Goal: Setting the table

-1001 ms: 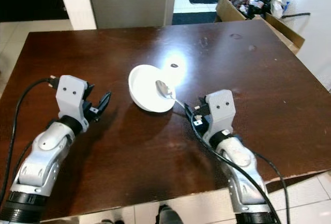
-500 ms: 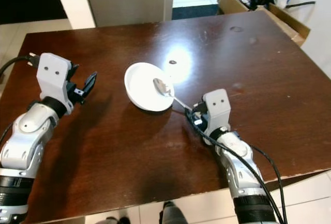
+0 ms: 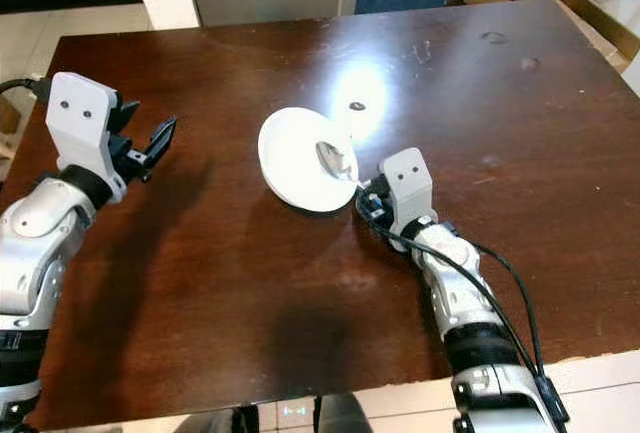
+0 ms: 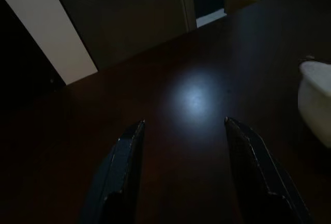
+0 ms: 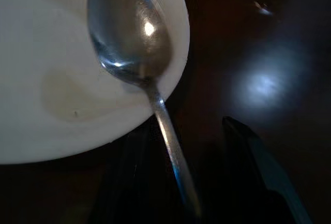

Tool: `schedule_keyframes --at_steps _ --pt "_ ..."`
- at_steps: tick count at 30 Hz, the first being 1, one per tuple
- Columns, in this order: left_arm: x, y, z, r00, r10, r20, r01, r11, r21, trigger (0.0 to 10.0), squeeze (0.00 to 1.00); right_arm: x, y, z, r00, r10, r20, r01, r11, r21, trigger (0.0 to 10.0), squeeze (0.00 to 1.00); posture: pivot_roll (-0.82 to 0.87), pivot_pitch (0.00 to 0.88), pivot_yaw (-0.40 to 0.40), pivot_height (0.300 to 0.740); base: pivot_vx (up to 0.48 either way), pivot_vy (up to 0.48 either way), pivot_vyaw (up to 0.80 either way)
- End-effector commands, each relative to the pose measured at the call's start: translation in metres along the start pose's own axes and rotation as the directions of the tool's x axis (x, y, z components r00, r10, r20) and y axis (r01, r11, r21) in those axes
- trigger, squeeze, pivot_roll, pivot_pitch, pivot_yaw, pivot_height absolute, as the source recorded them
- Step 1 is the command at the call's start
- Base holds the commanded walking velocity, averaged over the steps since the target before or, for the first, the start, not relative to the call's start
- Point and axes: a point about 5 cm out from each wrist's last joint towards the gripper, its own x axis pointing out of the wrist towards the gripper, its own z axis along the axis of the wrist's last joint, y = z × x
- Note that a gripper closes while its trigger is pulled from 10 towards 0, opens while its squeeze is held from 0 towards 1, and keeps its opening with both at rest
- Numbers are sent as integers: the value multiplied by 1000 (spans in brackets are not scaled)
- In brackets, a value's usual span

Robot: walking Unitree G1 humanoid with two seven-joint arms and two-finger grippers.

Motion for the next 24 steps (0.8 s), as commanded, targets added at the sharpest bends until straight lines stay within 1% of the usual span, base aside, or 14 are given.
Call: schedule_keyframes --at_steps 1,2,3,9,16,19,24 --pt "-4 4 -2 1000 10 -16 -10 1000 8 10000 0 -2 1 -6 1000 8 -8 -8 1000 26 10000 0 -51 195 117 740 0 0 0" --pt "-5 4 -2 1000 11 -16 -11 1000 9 10000 0 0 1 -6 1000 19 5 -19 998 62 8745 0 -45 194 118 740 0 0 0" --pt "-5 5 -1 1000 13 -22 -13 1000 10 10000 0 2 1 -5 999 28 21 -30 995 97 0 0 -43 193 118 740 0 0 0" --pt "-6 4 -1 1000 13 -27 -13 1000 5 10000 0 4 2 -1 998 47 53 -53 991 126 0 0 -53 189 116 740 0 0 0" --pt "-4 -4 -4 1000 -4 -28 4 1000 -8 10000 0 1 -1 1 996 46 82 -58 987 149 0 0 -71 182 111 740 0 0 0" --pt "-4 -6 -5 1000 -6 -30 6 1000 -19 10000 0 -2 -4 3 993 22 113 -42 983 179 0 0 -85 178 106 740 0 0 0" --pt "-3 -11 -8 999 -10 -33 9 999 -34 10000 0 -8 -7 7 988 -7 156 -25 979 200 0 0 -101 166 101 740 0 0 0"
